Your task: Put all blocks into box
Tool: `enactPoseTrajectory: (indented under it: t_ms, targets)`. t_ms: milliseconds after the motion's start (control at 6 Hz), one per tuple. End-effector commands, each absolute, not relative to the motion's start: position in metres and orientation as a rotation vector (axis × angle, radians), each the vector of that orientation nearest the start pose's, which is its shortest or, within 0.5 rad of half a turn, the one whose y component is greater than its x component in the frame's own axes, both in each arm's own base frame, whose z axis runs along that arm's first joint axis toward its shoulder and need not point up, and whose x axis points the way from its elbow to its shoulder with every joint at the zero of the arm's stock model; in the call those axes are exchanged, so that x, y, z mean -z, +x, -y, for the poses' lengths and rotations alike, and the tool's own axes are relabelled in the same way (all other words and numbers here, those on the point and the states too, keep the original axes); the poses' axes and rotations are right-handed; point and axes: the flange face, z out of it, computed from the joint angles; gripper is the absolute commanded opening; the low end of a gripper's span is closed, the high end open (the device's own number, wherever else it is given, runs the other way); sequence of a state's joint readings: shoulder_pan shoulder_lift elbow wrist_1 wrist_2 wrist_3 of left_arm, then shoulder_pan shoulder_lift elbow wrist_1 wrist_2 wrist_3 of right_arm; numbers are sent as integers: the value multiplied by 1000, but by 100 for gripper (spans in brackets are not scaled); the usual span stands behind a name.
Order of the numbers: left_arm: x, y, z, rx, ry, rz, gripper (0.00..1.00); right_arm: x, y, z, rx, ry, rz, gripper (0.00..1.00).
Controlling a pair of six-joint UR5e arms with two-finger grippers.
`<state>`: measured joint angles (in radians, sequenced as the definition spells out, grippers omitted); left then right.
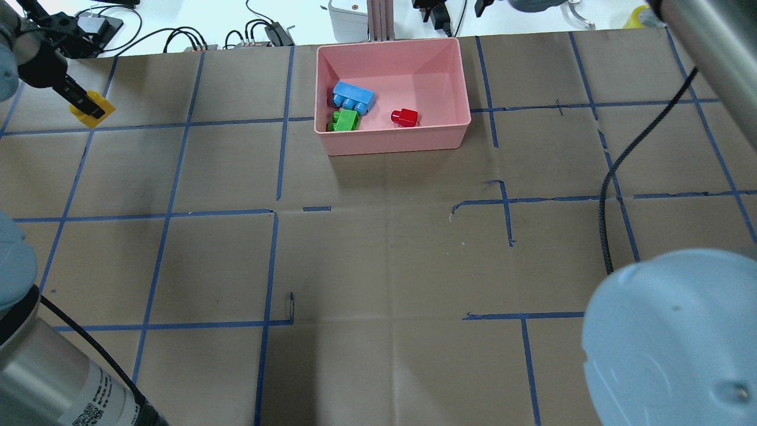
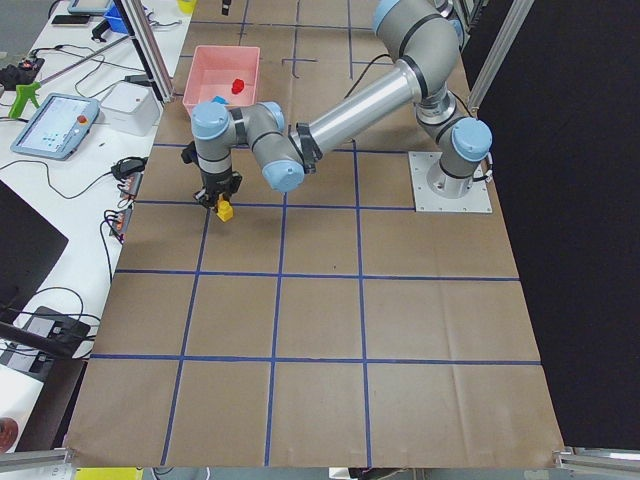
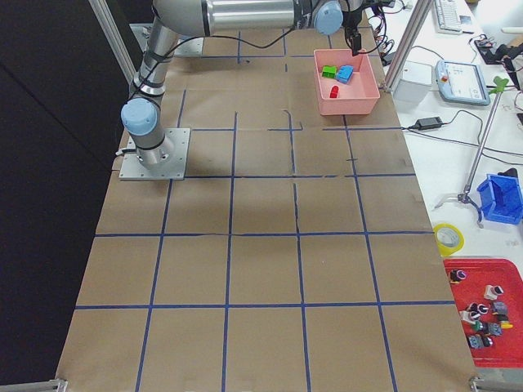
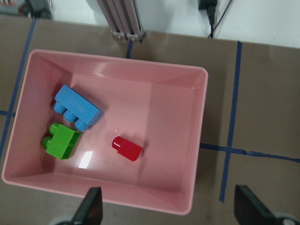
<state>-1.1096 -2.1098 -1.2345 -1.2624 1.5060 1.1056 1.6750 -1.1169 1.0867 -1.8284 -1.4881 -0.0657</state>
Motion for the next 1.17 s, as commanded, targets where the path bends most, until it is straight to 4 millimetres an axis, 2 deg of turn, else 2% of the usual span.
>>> enactPoseTrajectory:
  t_ms: [0,167,333,500,833,1000]
  targets:
    - [-417,157,713,208,623,-3152,0,-520,188,604,177,-336,-3070,100]
    - [-431,97,725,222,398,-3192,0,-485,184,557,55,-325,-3071,100]
    - [-440,28,736,220,221,-3201,0,-469,177,515,-3,-272,-3076,100]
    - [-441,-31,741,208,90,-3192,0,-462,177,497,-25,-248,-3076,100]
    - [-420,-167,747,185,-80,-3225,0,-469,176,491,-7,-246,-3083,100]
    - [-398,-218,750,149,-112,-3231,0,-474,175,487,9,-226,-3084,100]
